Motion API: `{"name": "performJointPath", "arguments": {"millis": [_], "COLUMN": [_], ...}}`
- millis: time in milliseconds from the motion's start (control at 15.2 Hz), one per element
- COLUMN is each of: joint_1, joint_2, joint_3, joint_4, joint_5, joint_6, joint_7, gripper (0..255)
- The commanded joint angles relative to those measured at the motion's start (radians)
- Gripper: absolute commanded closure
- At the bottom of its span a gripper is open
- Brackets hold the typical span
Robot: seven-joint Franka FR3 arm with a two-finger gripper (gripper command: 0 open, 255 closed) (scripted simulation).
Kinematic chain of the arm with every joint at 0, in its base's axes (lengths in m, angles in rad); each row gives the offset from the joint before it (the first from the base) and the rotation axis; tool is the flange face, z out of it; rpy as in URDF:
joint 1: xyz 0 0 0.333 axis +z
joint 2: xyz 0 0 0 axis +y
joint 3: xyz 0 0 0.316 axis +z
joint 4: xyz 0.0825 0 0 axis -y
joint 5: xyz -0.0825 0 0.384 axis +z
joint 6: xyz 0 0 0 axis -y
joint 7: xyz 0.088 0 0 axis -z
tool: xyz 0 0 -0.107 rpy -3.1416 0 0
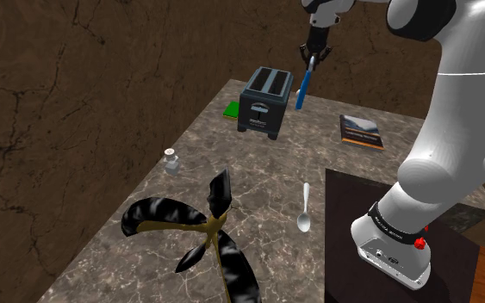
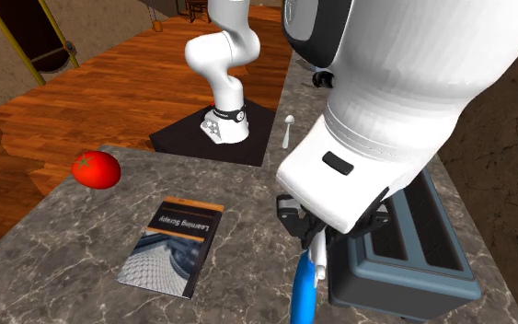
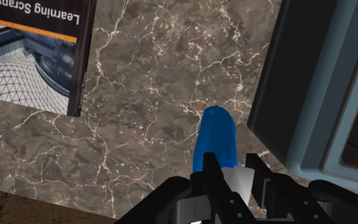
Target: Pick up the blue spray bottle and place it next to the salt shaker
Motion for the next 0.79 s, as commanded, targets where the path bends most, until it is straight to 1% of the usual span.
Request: {"name": "performJointPath", "arguments": {"millis": [0,726], "joint_1": [0.000,-0.010], "joint_2": [-0.004,0.000], "joint_3": [-0.001,-0.004], "joint_4": [0.022,0.176], "joint_5": [-0.001,-0.001], "joint_6": [-0.026,-0.176], "joint_7": [0.001,-0.002], "gripper": [255,255]}}
